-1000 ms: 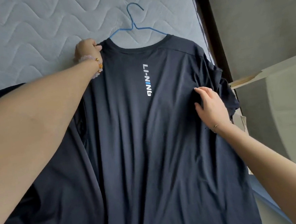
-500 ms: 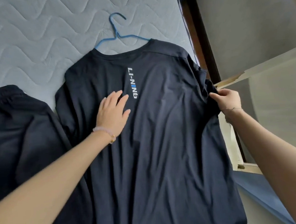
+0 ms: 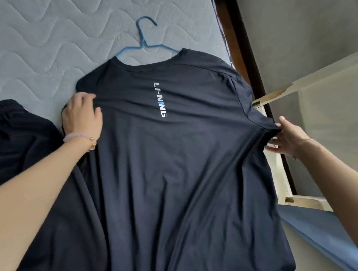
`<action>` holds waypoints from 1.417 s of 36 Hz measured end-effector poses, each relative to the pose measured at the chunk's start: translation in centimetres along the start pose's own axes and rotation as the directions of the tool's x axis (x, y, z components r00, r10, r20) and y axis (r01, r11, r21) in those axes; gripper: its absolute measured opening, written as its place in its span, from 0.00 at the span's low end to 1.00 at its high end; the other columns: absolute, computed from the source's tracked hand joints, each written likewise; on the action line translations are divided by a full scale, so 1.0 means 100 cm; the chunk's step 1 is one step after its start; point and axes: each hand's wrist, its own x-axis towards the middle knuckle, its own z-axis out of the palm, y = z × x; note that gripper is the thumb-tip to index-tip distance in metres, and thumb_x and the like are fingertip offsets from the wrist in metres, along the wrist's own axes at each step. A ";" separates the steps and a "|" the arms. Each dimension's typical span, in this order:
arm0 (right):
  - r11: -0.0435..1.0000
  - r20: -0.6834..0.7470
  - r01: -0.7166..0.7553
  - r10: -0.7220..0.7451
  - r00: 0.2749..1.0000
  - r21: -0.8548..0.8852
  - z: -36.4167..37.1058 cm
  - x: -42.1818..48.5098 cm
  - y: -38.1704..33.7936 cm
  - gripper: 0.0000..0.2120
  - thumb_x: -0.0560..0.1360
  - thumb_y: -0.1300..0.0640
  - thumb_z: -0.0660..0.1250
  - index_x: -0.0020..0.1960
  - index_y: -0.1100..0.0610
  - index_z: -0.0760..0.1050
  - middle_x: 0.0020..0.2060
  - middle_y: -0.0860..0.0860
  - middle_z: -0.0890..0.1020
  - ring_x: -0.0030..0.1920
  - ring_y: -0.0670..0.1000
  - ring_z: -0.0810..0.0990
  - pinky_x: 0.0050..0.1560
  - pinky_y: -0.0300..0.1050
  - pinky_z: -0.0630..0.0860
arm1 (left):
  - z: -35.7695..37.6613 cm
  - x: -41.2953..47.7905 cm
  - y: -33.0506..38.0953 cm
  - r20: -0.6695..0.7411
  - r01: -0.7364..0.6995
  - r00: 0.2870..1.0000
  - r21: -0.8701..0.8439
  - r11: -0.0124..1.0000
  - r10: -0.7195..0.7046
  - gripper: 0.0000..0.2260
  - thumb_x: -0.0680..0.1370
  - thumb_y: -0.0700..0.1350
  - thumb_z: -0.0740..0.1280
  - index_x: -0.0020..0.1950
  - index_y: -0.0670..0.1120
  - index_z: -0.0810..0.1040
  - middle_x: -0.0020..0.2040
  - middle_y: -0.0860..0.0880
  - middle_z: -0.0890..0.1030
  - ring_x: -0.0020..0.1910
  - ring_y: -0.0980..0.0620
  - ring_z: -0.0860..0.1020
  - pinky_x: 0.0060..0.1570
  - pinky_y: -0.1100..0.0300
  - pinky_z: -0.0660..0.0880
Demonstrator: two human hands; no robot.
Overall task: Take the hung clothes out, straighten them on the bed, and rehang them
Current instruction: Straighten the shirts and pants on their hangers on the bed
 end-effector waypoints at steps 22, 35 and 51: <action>0.980 0.163 0.126 -0.151 0.975 0.156 0.013 0.006 -0.006 0.10 0.76 0.58 0.66 0.55 0.61 0.78 0.40 0.51 0.83 0.42 0.47 0.81 0.50 0.41 0.77 | -0.040 0.016 -0.028 0.298 0.291 0.922 -0.115 0.950 -0.247 0.17 0.80 0.46 0.57 0.61 0.34 0.69 0.58 0.33 0.75 0.54 0.38 0.74 0.49 0.53 0.68; 0.915 -0.168 0.399 -0.386 0.907 0.051 -0.016 -0.008 -0.010 0.04 0.79 0.63 0.62 0.51 0.56 0.73 0.39 0.52 0.76 0.38 0.50 0.77 0.24 0.35 0.78 | -0.057 0.000 -0.042 0.108 0.210 0.977 -0.280 0.937 -0.186 0.14 0.81 0.47 0.54 0.62 0.39 0.66 0.55 0.35 0.75 0.54 0.38 0.74 0.51 0.51 0.69; 0.854 -0.356 0.519 -0.495 0.792 -0.033 -0.039 -0.024 -0.012 0.15 0.71 0.68 0.69 0.37 0.48 0.74 0.37 0.47 0.78 0.36 0.45 0.77 0.35 0.33 0.77 | -0.096 -0.017 -0.108 0.867 0.636 0.491 -0.426 0.644 0.089 0.39 0.41 0.52 0.84 0.49 0.43 0.80 0.48 0.50 0.84 0.45 0.56 0.83 0.38 0.66 0.80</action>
